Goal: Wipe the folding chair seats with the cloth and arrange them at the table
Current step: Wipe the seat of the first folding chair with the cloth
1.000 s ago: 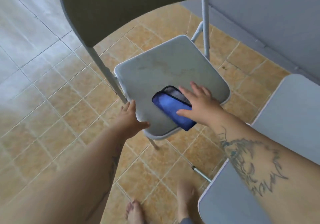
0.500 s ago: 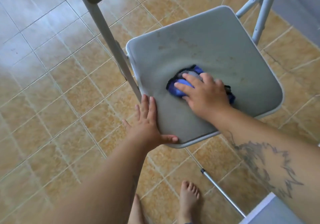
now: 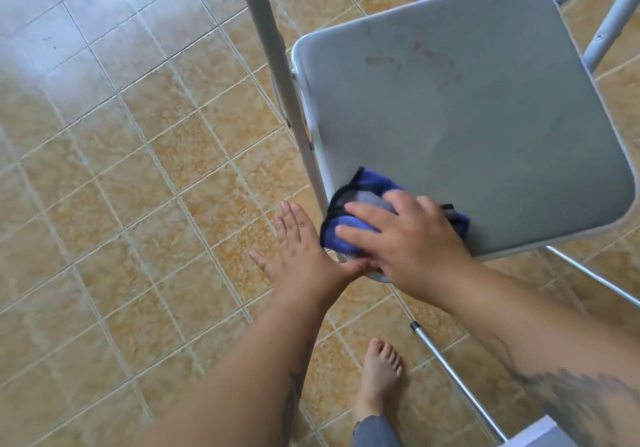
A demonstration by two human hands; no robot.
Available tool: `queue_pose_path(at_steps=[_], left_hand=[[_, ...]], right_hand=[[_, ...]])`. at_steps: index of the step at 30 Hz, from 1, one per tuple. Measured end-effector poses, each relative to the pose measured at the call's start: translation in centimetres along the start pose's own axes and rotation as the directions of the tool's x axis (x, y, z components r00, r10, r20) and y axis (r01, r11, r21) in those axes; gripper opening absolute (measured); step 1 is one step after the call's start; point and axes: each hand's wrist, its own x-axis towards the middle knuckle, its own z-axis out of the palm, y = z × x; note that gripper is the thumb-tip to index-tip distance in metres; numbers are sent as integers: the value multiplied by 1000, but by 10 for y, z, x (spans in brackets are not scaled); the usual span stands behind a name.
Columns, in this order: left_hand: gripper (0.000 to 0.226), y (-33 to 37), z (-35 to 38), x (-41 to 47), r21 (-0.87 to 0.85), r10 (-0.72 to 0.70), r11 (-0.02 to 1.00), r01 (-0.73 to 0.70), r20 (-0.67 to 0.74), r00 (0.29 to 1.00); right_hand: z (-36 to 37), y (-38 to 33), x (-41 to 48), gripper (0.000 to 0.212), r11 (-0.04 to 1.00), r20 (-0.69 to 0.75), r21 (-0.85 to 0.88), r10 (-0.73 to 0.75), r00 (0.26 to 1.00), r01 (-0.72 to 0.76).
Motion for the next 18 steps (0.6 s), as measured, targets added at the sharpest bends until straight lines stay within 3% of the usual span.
queue_pose_path(at_steps=[2,4,6,8,10,14,18], left_hand=[[150,0,1,-3,1,12,1000,-12,1,1000],[150,0,1,-4,11,34,999,-34,2,999],[150,2,-2,-4,14,37,999,-37,7,999],[149,6,-9,-3,39,61,997,-61,4,998],[148,14,-19,1,108,154,982,-156,19,988],[145,42,-46,27,296,402,870,-394,35,915],[156,82,-75,68,419,446,788,-452,119,887]], right_hand=[[-3,5,37,45,996,63,-41,-72,995,75],[-9,31,75,36,996,58,-91,-5,998,11],[-18,81,95,37,973,-43,-90,211,977,-214],[-30,139,83,37,872,-119,-69,475,872,-485],[-40,174,43,40,750,-122,-54,651,750,-660],[-33,122,-28,41,669,-109,-29,737,667,-743],[-8,53,-33,44,768,-129,-1,635,762,-640]])
